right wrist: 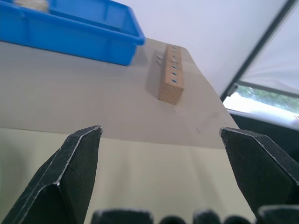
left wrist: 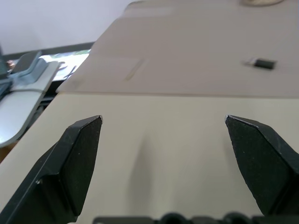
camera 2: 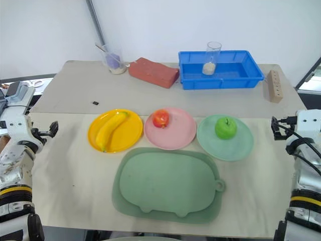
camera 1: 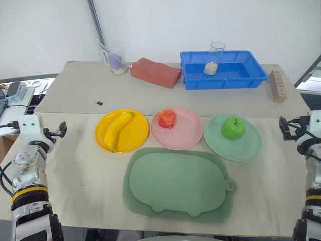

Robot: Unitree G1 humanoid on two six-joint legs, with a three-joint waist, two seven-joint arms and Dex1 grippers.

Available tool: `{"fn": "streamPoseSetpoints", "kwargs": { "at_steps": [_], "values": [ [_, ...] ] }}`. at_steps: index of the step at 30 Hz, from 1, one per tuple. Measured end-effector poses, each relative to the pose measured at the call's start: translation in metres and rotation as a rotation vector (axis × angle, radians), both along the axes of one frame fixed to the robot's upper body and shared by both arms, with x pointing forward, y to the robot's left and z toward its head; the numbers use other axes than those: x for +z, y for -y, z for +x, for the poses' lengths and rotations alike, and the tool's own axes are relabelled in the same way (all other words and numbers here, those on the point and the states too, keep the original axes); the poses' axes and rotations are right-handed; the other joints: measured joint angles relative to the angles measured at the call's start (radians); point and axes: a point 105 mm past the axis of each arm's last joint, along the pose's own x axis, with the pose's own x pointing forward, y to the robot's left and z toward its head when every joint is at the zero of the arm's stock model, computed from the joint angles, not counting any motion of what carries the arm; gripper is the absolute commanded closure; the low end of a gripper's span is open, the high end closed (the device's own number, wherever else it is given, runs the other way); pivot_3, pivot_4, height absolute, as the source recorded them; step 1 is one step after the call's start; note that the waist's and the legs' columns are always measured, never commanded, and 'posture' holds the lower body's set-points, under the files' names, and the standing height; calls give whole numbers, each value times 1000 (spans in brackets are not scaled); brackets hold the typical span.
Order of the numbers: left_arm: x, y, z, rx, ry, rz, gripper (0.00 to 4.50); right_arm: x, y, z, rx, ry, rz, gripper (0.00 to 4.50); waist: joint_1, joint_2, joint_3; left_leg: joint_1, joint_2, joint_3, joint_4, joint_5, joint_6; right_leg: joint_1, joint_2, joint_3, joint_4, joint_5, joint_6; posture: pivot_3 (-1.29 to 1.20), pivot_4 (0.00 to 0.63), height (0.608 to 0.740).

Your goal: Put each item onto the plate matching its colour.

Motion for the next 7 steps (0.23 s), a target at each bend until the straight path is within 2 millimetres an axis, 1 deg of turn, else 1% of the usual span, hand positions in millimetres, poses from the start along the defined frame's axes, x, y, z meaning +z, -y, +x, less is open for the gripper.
{"fn": "streamPoseSetpoints", "kwargs": {
  "at_steps": [4, 7],
  "values": [
    [-17, 11, 3, 33, 0, -47, 0, -21, 4, 2, -86, 2, 42, 35, -3, 0, 0, -1, 0, 0, -2, 1, -1, 0, 0, 0, 1, 0, 0, 0, 150, 740],
    [-16, 11, 4, 42, 10, -54, 0, -27, 10, 0, -129, -2, 39, 35, -5, 0, 0, 0, 0, 0, -2, 1, -2, 0, 0, 0, 1, 0, 0, 0, 150, 740]
  ]
}}
